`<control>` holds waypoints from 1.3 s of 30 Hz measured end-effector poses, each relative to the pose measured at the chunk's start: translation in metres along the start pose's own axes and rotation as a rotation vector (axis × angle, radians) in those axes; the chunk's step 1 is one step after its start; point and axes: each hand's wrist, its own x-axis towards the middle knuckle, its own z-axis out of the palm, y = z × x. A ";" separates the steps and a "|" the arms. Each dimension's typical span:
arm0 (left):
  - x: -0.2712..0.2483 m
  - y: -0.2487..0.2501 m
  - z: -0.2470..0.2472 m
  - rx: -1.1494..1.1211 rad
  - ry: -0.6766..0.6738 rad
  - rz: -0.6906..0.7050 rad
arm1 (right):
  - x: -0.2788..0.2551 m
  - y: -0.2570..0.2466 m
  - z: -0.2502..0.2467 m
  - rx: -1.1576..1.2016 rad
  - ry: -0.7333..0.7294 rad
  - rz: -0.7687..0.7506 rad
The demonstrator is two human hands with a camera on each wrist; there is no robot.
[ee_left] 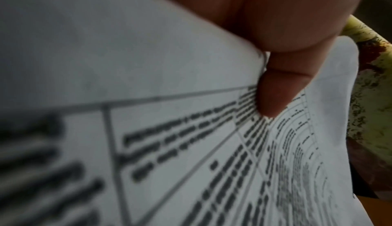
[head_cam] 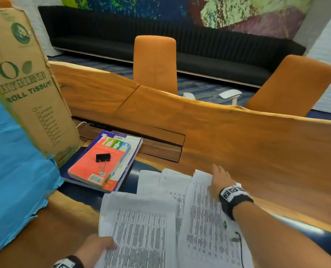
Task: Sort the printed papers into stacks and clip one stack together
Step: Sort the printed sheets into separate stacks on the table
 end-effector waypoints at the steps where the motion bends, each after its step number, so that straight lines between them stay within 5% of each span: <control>1: -0.001 0.005 0.008 0.014 0.070 -0.001 | 0.008 0.005 0.001 -0.038 -0.036 -0.005; 5: -0.004 0.019 0.022 0.107 0.187 0.074 | 0.020 0.014 0.003 -0.151 -0.088 -0.001; 6: 0.001 0.020 0.022 -0.008 0.203 -0.017 | 0.019 0.014 0.003 -0.188 -0.075 -0.026; 9: 0.005 0.006 0.008 -0.075 0.141 -0.096 | 0.011 0.005 -0.001 -0.189 -0.060 -0.146; 16: -0.015 0.005 0.000 -0.067 -0.060 0.012 | 0.007 -0.046 0.008 0.017 -0.059 -0.323; 28: -0.019 0.002 -0.004 -0.019 -0.122 0.077 | 0.006 -0.063 0.013 -0.151 -0.186 -0.303; 32: -0.015 -0.004 -0.006 -0.048 -0.123 0.108 | 0.009 -0.076 0.007 -0.112 -0.147 -0.407; 39: -0.012 -0.005 -0.009 -0.066 -0.194 0.112 | 0.015 -0.091 0.029 -0.215 -0.105 -0.316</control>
